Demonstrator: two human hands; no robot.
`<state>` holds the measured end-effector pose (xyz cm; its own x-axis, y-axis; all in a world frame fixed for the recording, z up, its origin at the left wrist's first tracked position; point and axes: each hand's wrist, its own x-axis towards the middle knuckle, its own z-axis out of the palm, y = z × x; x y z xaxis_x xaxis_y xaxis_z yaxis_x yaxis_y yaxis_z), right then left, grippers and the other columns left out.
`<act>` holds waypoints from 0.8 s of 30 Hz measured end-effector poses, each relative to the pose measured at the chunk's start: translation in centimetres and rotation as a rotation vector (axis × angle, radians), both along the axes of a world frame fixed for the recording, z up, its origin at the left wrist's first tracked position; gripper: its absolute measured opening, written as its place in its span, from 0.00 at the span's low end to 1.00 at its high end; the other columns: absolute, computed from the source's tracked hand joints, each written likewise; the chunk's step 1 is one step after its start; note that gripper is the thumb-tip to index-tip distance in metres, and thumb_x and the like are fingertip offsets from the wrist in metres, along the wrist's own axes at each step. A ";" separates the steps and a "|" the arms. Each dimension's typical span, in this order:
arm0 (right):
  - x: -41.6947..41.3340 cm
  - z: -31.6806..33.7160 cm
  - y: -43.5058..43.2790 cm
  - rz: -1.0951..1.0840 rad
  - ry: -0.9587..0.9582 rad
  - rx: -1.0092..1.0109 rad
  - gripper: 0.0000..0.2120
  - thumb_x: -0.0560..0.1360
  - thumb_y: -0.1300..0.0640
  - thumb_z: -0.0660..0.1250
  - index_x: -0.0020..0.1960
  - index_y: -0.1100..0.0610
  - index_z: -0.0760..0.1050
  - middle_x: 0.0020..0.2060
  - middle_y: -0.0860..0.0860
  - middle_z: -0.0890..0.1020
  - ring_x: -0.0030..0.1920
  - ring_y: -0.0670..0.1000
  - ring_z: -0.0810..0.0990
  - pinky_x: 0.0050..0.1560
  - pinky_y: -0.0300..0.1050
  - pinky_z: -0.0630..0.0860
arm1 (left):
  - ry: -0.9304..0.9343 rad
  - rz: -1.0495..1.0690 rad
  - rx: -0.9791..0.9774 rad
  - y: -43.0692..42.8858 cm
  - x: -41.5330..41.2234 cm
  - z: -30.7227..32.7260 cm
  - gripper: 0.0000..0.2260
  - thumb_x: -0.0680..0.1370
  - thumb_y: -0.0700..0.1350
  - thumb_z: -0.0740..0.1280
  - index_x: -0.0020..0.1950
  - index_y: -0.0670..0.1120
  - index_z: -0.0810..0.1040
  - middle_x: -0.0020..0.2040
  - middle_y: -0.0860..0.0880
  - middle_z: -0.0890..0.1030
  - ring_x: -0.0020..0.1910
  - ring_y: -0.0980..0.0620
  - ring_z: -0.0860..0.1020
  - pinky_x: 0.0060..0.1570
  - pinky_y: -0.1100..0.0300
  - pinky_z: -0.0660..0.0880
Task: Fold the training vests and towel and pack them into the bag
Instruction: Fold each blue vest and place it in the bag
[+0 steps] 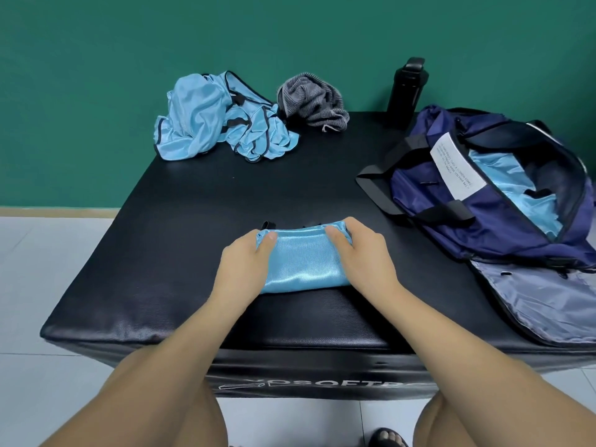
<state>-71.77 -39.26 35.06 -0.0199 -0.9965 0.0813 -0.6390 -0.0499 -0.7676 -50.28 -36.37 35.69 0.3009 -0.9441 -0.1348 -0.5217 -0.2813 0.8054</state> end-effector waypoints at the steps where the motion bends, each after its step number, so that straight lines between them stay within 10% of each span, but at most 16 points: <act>1: 0.1 -0.1 -0.2 -0.017 0.017 0.010 0.23 0.85 0.40 0.61 0.41 0.56 0.61 0.30 0.48 0.67 0.36 0.50 0.65 0.33 0.50 0.63 | -0.036 0.014 -0.002 -0.3 0.0 -0.3 0.22 0.86 0.57 0.60 0.44 0.41 0.65 0.37 0.49 0.67 0.35 0.50 0.62 0.35 0.53 0.61; 15: -0.3 -1.4 -1.7 -0.045 0.716 -0.140 0.15 0.86 0.42 0.57 0.60 0.54 0.68 0.35 0.50 0.77 0.34 0.58 0.75 0.34 0.50 0.67 | -0.650 0.045 0.006 -1.1 -0.2 -1.4 0.17 0.86 0.60 0.60 0.50 0.46 0.67 0.36 0.47 0.76 0.32 0.47 0.72 0.34 0.52 0.69; 24: -0.7 -4.5 -2.6 -0.071 0.673 -0.397 0.11 0.83 0.49 0.64 0.59 0.55 0.78 0.50 0.53 0.76 0.47 0.57 0.74 0.48 0.55 0.73 | -0.273 0.050 0.003 0.0 -0.1 -0.7 0.21 0.83 0.64 0.63 0.45 0.47 0.72 0.44 0.51 0.76 0.39 0.50 0.75 0.37 0.53 0.70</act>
<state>-72.43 -41.90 30.59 0.0972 -0.8884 0.4486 -0.9725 -0.1807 -0.1471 -50.40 -36.38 34.94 0.3725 -0.9269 -0.0451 -0.7049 -0.3142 0.6359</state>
